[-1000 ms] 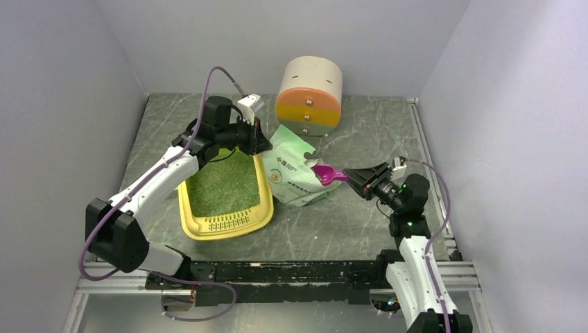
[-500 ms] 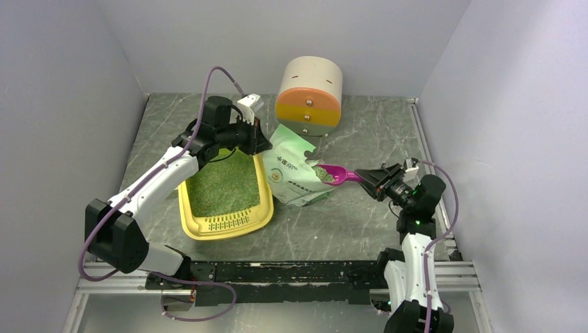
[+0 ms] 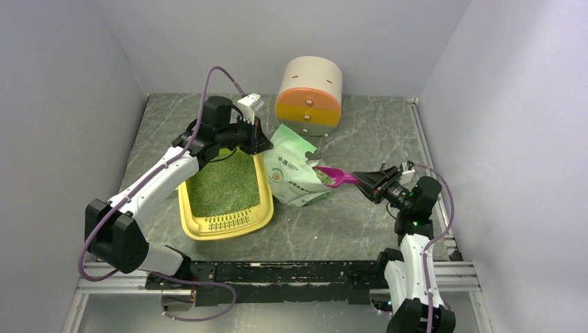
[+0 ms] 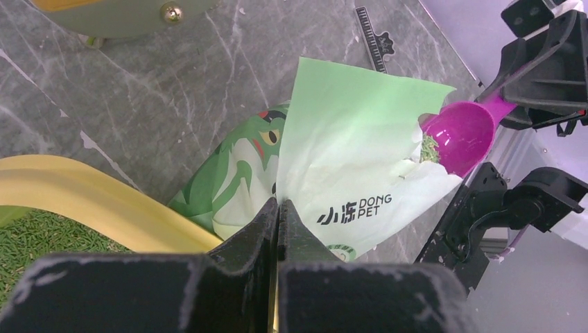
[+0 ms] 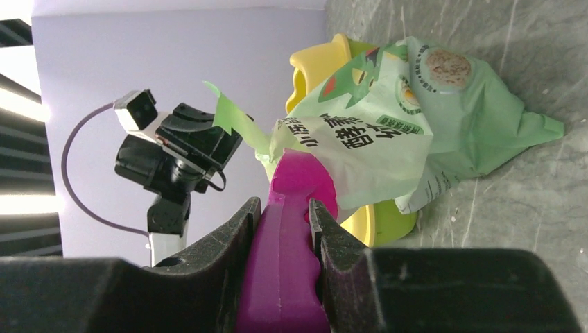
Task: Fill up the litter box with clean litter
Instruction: 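Scoop the cat litter from the cat litter bag.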
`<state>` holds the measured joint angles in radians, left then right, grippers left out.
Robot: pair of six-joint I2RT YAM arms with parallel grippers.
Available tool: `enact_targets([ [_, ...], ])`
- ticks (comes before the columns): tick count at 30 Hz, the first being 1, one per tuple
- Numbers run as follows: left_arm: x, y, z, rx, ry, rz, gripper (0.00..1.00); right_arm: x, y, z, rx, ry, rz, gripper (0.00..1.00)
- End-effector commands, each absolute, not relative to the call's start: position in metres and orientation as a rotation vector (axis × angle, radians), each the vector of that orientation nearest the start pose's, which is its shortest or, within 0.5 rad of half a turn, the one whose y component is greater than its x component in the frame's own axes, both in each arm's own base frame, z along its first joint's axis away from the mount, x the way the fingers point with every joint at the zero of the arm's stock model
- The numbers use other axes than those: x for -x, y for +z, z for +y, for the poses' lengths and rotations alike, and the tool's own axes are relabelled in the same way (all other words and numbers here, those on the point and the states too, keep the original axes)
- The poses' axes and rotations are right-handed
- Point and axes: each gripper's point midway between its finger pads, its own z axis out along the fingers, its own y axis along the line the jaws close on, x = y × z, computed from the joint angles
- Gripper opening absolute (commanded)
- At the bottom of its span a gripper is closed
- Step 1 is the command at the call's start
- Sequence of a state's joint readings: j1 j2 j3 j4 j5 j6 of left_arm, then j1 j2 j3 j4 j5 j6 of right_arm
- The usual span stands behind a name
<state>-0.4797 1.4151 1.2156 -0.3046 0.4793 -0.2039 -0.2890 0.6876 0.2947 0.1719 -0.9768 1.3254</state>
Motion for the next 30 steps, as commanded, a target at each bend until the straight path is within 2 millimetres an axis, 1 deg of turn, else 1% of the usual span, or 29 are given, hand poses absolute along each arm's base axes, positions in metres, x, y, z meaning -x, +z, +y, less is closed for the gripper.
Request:
enact_targets([
  [1, -0.326, 0.262, -0.271, -0.583, -0.940, 1.966, 0.05, -0.229, 0.211, 0.115, -0.717, 1.635, 1.823, 0.00],
  [3, -0.326, 0.263, -0.271, -0.584, -0.938, 1.969, 0.05, -0.230, 0.203, 0.113, -0.768, 1.642, 1.817, 0.00],
  [4, -0.325, 0.263, -0.270, -0.585, -0.934, 1.968, 0.05, -0.232, 0.204, 0.117, -0.779, 1.660, 1.802, 0.00],
  [5, -0.325, 0.263, -0.269, -0.584, -0.929, 1.967, 0.05, -0.231, 0.207, 0.127, -0.741, 1.688, 1.786, 0.00],
  [7, -0.325, 0.264, -0.268, -0.577, -0.920, 1.963, 0.05, -0.229, 0.202, 0.141, -0.738, 1.710, 1.819, 0.00],
  [9, -0.324, 0.264, -0.268, -0.577, -0.922, 1.963, 0.05, -0.230, 0.196, 0.144, -0.728, 1.678, 1.872, 0.00],
  [12, -0.323, 0.265, -0.267, -0.581, -0.917, 1.966, 0.05, -0.235, 0.201, 0.142, -0.714, 1.683, 1.842, 0.00],
  [16, -0.322, 0.266, -0.263, -0.582, -0.896, 1.963, 0.05, -0.237, 0.197, 0.139, -0.719, 1.637, 1.870, 0.00],
  [20, -0.323, 0.263, -0.263, -0.582, -0.895, 1.970, 0.05, -0.234, 0.201, 0.124, -0.752, 1.618, 1.818, 0.00],
  [23, -0.324, 0.264, -0.264, -0.578, -0.895, 1.967, 0.05, -0.229, 0.199, 0.111, -0.786, 1.607, 1.801, 0.00],
  [27, -0.326, 0.265, -0.265, -0.579, -0.894, 1.967, 0.05, -0.224, 0.200, 0.105, -0.791, 1.603, 1.798, 0.00],
  [30, -0.326, 0.264, -0.264, -0.573, -0.888, 1.971, 0.05, -0.224, 0.205, 0.102, -0.788, 1.588, 1.786, 0.00],
])
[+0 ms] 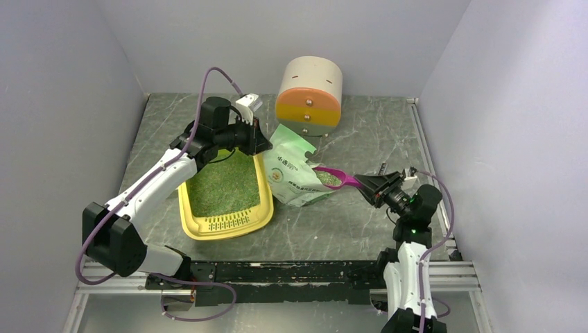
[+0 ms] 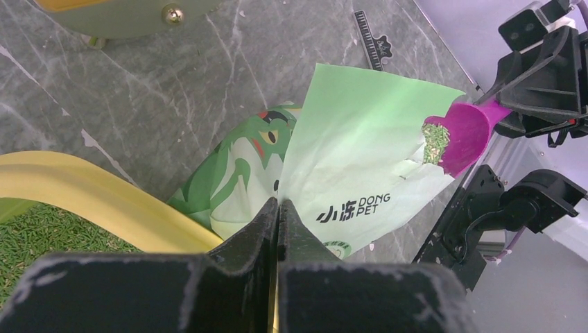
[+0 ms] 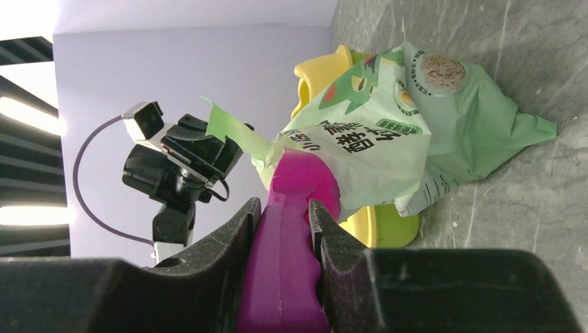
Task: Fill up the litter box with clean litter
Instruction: 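Scoop the cat litter from the cat litter bag.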
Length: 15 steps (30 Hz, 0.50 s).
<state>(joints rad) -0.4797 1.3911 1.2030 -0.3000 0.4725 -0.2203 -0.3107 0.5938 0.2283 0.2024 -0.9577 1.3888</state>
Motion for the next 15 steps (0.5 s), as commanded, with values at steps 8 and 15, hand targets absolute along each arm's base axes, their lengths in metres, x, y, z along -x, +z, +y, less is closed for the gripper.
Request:
enact_targets([
  [8, -0.332, 0.258, -0.257, -0.514, -0.836, 2.012, 0.05, -0.224, 0.215, 0.093, -0.799, 1.582, 1.733, 0.00],
  [15, -0.338, 0.244, -0.252, -0.459, -0.796, 2.059, 0.05, -0.223, 0.230, 0.086, -0.775, 1.582, 1.708, 0.00],
])
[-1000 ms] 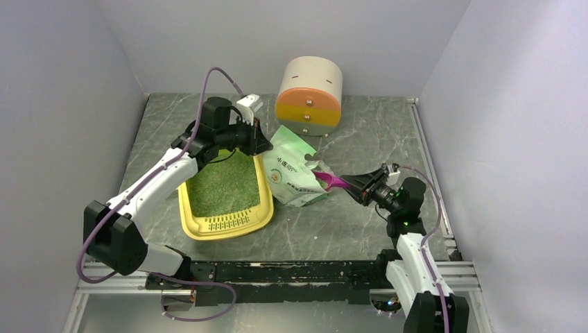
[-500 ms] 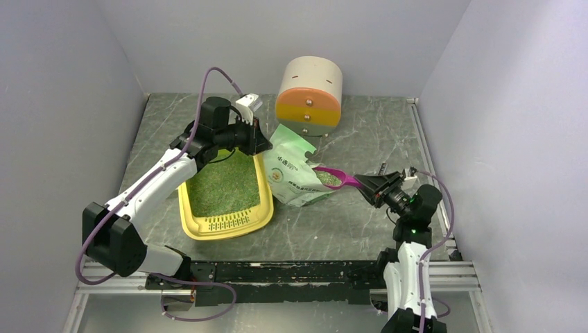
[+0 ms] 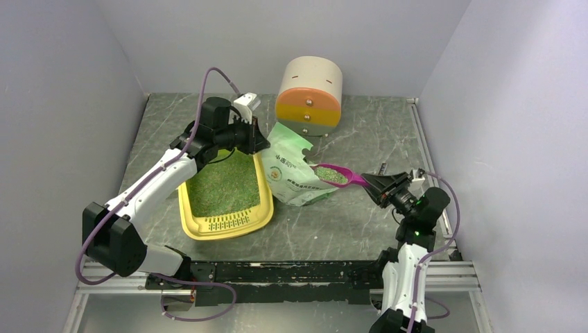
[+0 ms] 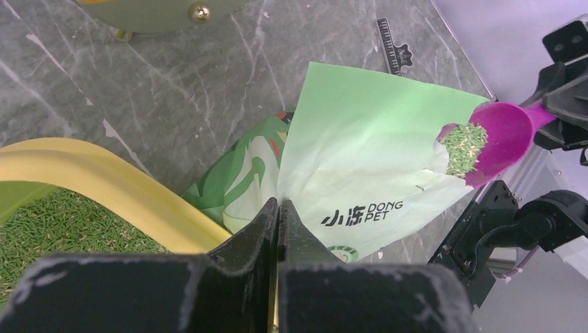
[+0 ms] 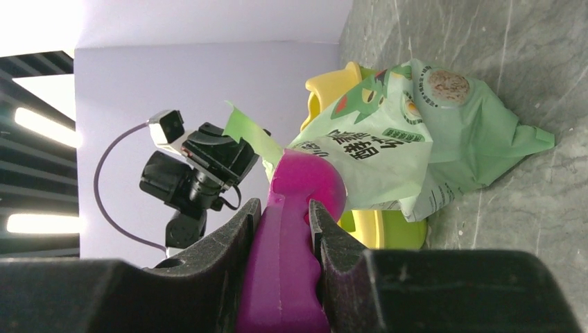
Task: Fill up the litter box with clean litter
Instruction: 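Scoop the cat litter from the cat litter bag, then pour the cat litter into the litter box.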
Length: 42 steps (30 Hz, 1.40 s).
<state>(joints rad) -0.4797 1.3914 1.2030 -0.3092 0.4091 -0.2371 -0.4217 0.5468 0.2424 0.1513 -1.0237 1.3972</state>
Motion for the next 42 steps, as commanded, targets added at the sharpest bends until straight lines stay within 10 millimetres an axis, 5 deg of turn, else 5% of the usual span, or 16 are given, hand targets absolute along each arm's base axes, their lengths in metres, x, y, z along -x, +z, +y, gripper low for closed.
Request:
enact_targets([
  [1, -0.338, 0.243, -0.251, -0.457, -0.795, 2.061, 0.05, -0.223, 0.232, 0.085, -0.770, 1.582, 1.704, 0.00],
  [18, -0.337, 0.222, -0.245, -0.421, -0.762, 2.109, 0.05, -0.226, 0.252, 0.083, -0.749, 1.604, 1.663, 0.00],
  [28, -0.336, 0.242, -0.257, -0.437, -0.849, 2.057, 0.05, -0.226, 0.275, 0.087, -0.699, 1.611, 1.687, 0.00],
  [38, -0.337, 0.256, -0.258, -0.418, -0.866, 2.034, 0.27, -0.220, 0.290, 0.101, -0.673, 1.652, 1.687, 0.00],
  [42, -0.337, 0.266, -0.255, -0.398, -0.857, 2.002, 0.45, -0.219, 0.293, 0.115, -0.649, 1.665, 1.701, 0.00],
])
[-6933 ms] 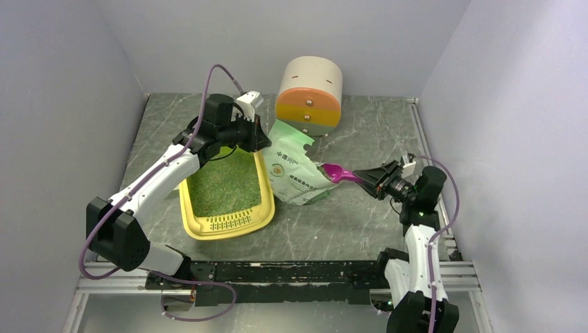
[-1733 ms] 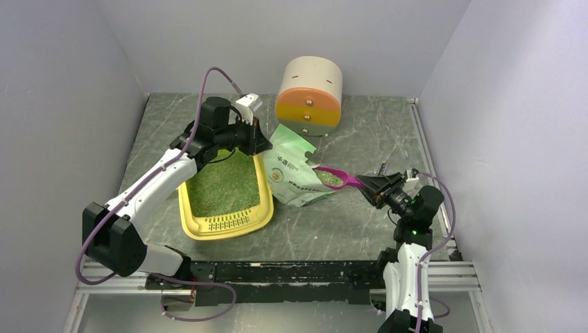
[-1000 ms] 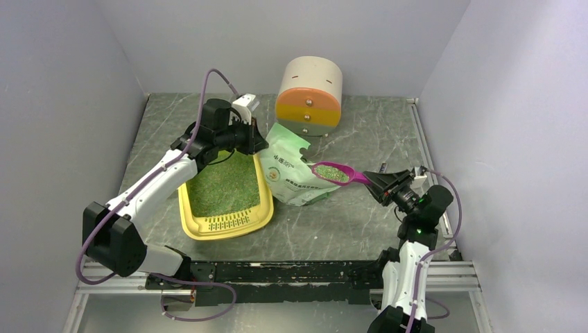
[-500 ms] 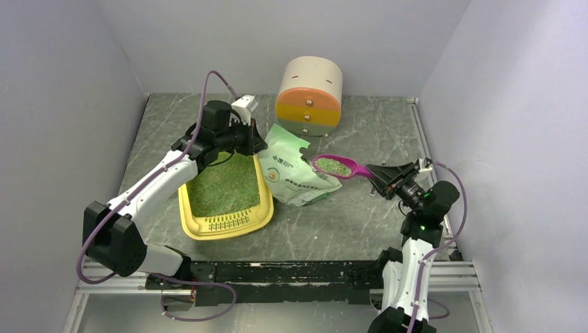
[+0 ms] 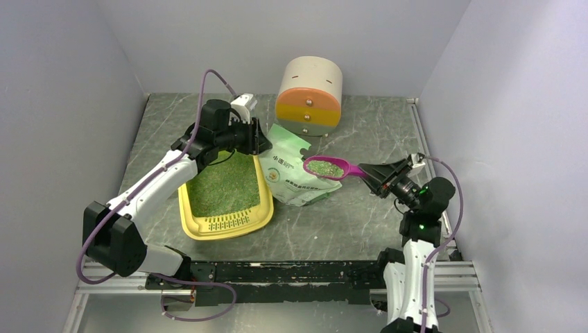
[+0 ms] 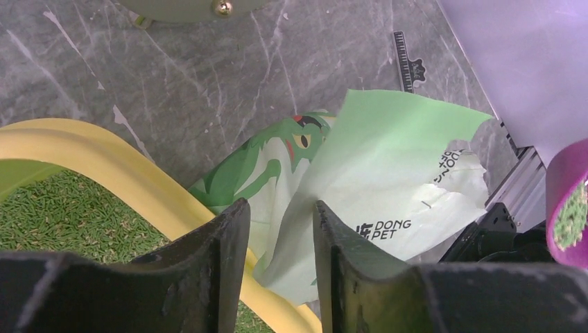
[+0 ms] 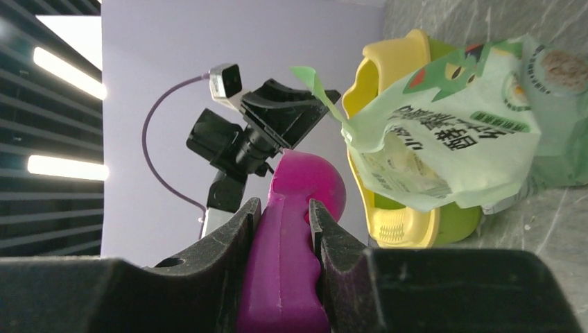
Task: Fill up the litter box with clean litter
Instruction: Pour the cat litter into the litter box.
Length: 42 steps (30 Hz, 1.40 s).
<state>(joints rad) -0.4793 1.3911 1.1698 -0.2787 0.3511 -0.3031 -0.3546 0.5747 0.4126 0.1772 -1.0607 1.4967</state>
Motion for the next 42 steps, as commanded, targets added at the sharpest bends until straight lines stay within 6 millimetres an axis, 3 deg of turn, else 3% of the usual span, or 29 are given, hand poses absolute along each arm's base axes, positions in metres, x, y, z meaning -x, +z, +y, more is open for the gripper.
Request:
enact_targets([
  [1, -0.337, 0.268, -0.254, -0.395, -0.854, 1.996, 0.49, -0.220, 0.293, 0.119, -0.645, 1.667, 1.706, 0.00],
  [9, -0.344, 0.277, -0.243, -0.331, -0.792, 1.995, 0.68, -0.221, 0.292, 0.161, -0.605, 1.720, 1.745, 0.00],
  [12, -0.350, 0.279, -0.229, -0.268, -0.718, 2.008, 0.78, -0.223, 0.291, 0.173, -0.601, 1.730, 1.758, 0.00],
  [19, -0.360, 0.300, -0.193, -0.107, -0.540, 1.982, 0.91, -0.227, 0.291, 0.207, -0.587, 1.740, 1.771, 0.00],
  [24, -0.362, 0.315, -0.164, 0.031, -0.408, 1.954, 0.93, -0.229, 0.291, 0.233, -0.631, 1.707, 1.740, 0.00],
  [29, -0.361, 0.322, -0.134, 0.179, -0.283, 1.940, 0.94, -0.221, 0.294, 0.271, -0.626, 1.715, 1.724, 0.00],
  [35, -0.353, 0.330, -0.104, 0.306, -0.162, 1.906, 0.95, -0.223, 0.293, 0.309, -0.659, 1.589, 1.708, 0.00],
  [42, -0.340, 0.340, -0.069, 0.456, -0.017, 1.845, 0.96, -0.238, 0.291, 0.334, -0.739, 1.472, 1.656, 0.00],
])
